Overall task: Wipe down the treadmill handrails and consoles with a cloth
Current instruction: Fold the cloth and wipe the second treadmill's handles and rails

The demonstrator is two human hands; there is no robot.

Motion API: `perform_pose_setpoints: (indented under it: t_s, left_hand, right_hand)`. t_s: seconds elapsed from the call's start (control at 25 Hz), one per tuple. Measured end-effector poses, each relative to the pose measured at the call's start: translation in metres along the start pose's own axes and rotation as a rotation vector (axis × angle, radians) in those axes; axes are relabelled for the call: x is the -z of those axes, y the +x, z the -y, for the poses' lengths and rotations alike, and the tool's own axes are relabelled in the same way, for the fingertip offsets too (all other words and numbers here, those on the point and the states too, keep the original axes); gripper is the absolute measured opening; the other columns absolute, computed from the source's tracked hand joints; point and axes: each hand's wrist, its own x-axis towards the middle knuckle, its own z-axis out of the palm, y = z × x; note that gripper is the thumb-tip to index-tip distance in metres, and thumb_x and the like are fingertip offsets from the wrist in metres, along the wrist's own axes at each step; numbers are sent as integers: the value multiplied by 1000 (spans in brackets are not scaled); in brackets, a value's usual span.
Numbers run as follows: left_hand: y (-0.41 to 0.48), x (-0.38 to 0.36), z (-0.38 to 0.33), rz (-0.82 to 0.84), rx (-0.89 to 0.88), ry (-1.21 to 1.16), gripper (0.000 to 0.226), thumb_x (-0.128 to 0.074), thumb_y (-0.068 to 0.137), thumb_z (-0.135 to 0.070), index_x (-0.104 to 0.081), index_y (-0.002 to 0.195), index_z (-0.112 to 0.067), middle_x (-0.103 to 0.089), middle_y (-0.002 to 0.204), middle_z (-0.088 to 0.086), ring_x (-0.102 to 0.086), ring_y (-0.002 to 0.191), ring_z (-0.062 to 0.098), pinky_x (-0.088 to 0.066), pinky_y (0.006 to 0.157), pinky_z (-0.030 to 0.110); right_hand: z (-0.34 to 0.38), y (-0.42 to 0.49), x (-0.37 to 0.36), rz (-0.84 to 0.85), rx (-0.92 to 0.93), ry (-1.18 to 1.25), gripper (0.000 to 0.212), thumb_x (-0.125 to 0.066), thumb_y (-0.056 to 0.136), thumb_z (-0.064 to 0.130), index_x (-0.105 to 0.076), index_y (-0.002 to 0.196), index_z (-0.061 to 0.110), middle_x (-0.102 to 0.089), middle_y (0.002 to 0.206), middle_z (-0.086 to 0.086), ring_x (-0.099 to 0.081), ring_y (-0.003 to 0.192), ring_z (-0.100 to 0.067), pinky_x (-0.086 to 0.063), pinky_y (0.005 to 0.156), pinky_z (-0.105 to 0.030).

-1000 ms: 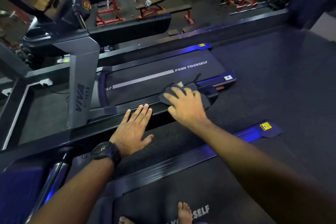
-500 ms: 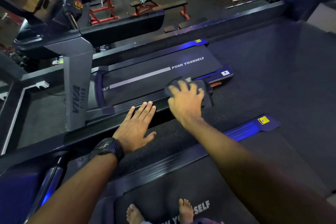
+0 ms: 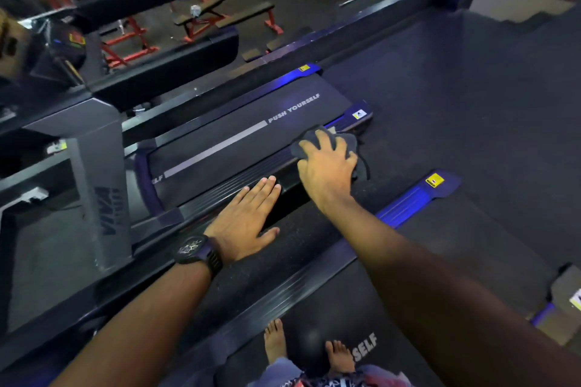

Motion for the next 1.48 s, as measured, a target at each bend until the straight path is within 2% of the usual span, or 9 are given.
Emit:
perform_pose_setpoints:
  t_s: [0.16,0.32,0.48,0.64,0.76,1.0,1.12,1.32,1.48]
  left_hand:
    - [16,0,8,23,-95,39,89,-12,85,-64,11,156,-14,18,162,4,16,150,16,3,124,35]
    - [24,-1,15,7,-179,-19,84,-9,87,-59,7,156,-16,16,162,3,14,151,15,0,125,35]
    - [40,5,23,-1,-276,-167,75,-12,92,-51,-2,157,-16,8,163,-1,12,151,8,2,124,29]
    - [50,5,26,9,-331,-237,69,-14,94,-49,2,154,-19,7,163,-2,13,150,4,3,123,25]
    - [49,6,26,5,-347,-255,70,-13,94,-50,-3,154,-16,5,163,-2,13,149,3,6,121,20]
    - [49,9,24,2,-312,-282,70,-13,93,-53,-5,154,-21,3,163,-6,14,146,-6,6,119,16]
    - [49,8,21,-10,-303,-272,69,-16,93,-51,-4,154,-20,2,163,-5,10,149,0,5,119,15]
    - [42,7,21,-31,-261,-350,66,-27,98,-45,-15,155,-15,-5,162,-6,4,149,-1,3,117,12]
    - [31,2,27,-34,-248,-362,69,-25,95,-49,-14,155,-18,-6,162,-7,3,148,-4,1,118,13]
  right_hand:
    - [-4,-6,-6,-80,201,-95,44,-52,86,36,-63,129,34,-49,149,1,-45,130,-35,-41,98,-60]
    - [-5,1,-10,-162,-261,231,47,-59,86,28,-58,133,35,-39,154,3,-37,133,-33,-40,101,-51]
    - [40,-47,-45,-555,-605,924,69,-59,78,7,-50,145,21,-40,153,-11,-40,136,-32,-28,110,-31]
    - [50,-54,-56,-488,-759,1199,77,-56,82,-3,-38,153,20,-35,158,-9,-34,144,-22,-21,113,-20]
    - [41,-41,-53,-443,-985,1328,75,-54,88,2,-35,154,31,-32,161,-5,-32,147,-19,-22,121,-31]
    - [45,-59,-60,-475,-638,1264,63,-52,100,16,-27,157,27,-22,161,7,-16,146,1,-10,112,-5]
    - [36,-51,-80,-333,-896,1401,60,-47,104,26,-22,158,26,-27,163,-1,-24,150,-15,-18,122,-27]
    - [69,-82,-69,-399,-605,1322,71,-55,100,15,-17,159,21,-15,157,10,-12,143,1,-6,105,3]
    - [63,-77,-81,-269,-894,1427,69,-53,102,20,-14,160,19,-21,164,-8,-22,150,-19,-13,110,-9]
